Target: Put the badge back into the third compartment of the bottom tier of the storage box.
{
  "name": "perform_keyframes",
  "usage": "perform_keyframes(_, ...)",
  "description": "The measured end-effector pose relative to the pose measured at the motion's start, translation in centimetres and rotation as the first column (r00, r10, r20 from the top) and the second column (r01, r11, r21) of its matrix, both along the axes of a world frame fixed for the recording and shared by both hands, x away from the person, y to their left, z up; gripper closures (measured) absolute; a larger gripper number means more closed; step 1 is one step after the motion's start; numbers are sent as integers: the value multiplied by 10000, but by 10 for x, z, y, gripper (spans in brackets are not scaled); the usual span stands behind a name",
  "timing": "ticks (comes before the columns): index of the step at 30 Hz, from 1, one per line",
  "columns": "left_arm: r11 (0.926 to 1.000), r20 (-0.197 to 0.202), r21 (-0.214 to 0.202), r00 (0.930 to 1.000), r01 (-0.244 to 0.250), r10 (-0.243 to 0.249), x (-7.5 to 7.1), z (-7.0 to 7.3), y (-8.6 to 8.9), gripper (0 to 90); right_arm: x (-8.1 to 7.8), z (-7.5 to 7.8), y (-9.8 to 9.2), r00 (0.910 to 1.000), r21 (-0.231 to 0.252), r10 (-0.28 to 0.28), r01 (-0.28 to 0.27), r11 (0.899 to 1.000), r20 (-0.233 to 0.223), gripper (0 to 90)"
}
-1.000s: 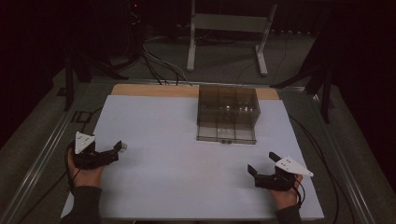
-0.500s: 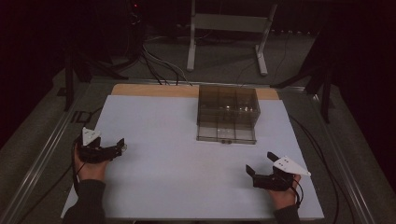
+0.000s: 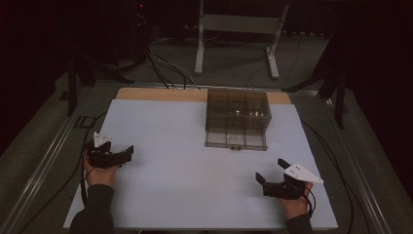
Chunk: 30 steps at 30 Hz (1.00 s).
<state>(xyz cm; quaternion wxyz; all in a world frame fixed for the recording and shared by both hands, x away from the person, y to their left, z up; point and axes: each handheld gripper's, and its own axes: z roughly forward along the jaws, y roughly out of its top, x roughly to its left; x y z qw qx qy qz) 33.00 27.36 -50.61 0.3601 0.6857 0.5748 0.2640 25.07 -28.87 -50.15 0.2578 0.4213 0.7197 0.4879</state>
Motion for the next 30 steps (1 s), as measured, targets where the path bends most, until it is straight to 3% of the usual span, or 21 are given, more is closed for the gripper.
perform_keyframes(10, 9998, -713, -140, 9973, 161, -170, 8, -9, -2, 94, 1, 0, -1, 10000, 4, 16, -16, 10000, 4, 0)
perform_keyframes(13, 9992, -1039, -351, 9943, 213, -248, 9, -12, -2, 134, 0, 1, -1, 10000, -16, 31, -31, 10000, 37, 0)
perform_keyframes(15, 9999, -1149, -119, 9933, 89, -102, 10, -13, -3, 180, 0, 1, -1, 10000, 12, 11, -11, 10000, 19, 0)
perform_keyframes(18, 9999, -1538, 59, 9880, 159, -148, 10, -14, -3, 395, 1, 1, -2, 10000, 6, 12, -12, 10000, -20, 0)
perform_keyframes(23, 9998, -1826, -217, 9832, 15, -54, 11, -14, 0, 505, 1, 0, -1, 10000, -21, 29, -29, 10000, -41, 0)
perform_keyframes(24, 9994, -1849, -326, 9826, 129, -187, 10, -14, 0, 561, 1, 0, -1, 10000, -37, 20, -20, 10000, -47, 0)
perform_keyframes(26, 9997, -1845, -215, 9827, 137, -175, 9, -14, -1, 598, 1, 0, -1, 10000, -54, 5, -5, 10000, -63, 0)
perform_keyframes(30, 9998, -1407, -98, 9899, 161, -173, 3, -6, -3, 705, 1, 0, -1, 10000, -84, -16, 15, 10000, -71, 1)
